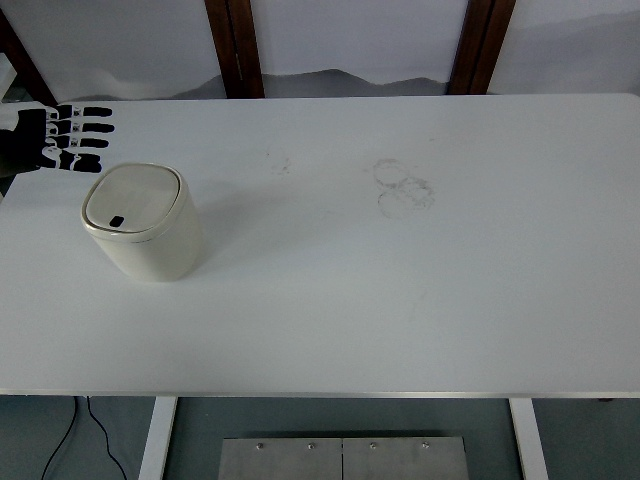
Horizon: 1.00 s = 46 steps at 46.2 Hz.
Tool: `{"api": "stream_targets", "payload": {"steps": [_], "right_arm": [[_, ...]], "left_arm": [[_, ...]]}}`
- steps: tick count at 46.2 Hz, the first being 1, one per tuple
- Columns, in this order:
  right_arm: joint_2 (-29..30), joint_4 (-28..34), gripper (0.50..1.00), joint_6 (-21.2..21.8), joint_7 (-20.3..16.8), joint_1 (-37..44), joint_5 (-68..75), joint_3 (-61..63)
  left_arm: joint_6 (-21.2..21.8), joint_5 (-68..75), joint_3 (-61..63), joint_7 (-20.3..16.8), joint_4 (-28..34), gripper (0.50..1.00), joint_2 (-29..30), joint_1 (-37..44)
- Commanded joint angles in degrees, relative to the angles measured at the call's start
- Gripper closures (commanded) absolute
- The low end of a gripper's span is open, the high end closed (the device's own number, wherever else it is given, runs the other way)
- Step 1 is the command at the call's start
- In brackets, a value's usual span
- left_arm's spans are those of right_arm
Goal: Open trash can
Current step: 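Move the left hand over the cream trash can's lid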
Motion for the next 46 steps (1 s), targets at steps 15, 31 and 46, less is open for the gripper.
{"api": "stream_targets", "payload": {"steps": [15, 31, 46], "right_arm": [[0.00, 0.00, 0.505, -0.04, 0.03, 0.00, 0.01, 0.00], [0.00, 0.00, 0.505, 0.05, 0.03, 0.08, -0.08, 0.00], [0.00, 0.00, 0.505, 0.05, 0.03, 0.17, -0.08, 0.00]], "left_arm": [[-1.64, 0.76, 13.22, 3.42, -10.26, 0.500, 2.91, -14.77], [-3.23, 2.43, 25.62, 3.95, -13.08, 0.500, 2.91, -26.82], [-2.88, 2.61, 26.50, 3.60, -15.19, 0.500, 3.44, -26.47]]}}
